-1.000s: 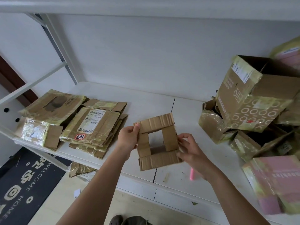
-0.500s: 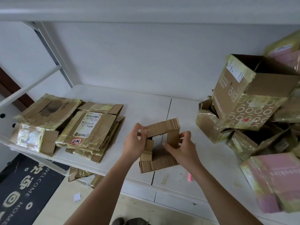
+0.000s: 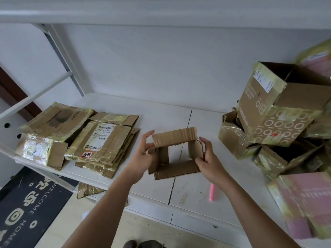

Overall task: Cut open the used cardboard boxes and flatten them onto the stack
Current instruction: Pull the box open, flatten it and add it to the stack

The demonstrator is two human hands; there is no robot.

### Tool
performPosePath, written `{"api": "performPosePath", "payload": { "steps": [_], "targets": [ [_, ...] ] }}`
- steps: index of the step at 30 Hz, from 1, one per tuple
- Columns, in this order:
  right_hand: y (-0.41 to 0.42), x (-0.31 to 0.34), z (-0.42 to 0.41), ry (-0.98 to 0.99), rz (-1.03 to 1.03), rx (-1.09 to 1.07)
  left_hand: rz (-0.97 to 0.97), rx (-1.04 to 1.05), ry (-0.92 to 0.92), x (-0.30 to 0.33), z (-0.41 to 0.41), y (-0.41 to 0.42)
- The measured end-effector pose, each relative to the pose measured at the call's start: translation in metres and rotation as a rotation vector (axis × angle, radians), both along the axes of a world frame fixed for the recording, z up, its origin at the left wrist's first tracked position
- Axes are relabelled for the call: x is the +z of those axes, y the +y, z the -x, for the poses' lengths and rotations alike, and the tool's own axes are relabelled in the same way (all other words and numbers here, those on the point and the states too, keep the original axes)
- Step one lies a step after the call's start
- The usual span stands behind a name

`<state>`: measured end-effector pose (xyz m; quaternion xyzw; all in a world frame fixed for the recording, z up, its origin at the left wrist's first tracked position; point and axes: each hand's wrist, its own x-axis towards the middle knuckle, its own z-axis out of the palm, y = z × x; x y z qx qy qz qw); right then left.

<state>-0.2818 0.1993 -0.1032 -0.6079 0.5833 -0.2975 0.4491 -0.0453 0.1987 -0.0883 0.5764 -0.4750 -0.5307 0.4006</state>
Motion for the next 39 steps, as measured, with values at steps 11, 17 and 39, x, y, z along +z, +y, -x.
{"api": "performPosePath", "payload": {
  "steps": [11, 17, 39],
  "targets": [
    [-0.001, -0.021, -0.001, 0.499, -0.016, 0.495, -0.294, 0.076, -0.054, -0.021, -0.029, 0.01],
    [0.003, -0.046, -0.009, 0.622, 0.005, 0.425, -0.08, -0.011, -0.748, -0.057, 0.009, 0.015],
    [-0.045, 0.006, -0.019, 0.45, 0.211, 0.298, 0.195, 0.13, -0.521, -0.006, -0.009, -0.004]
  ]
}}
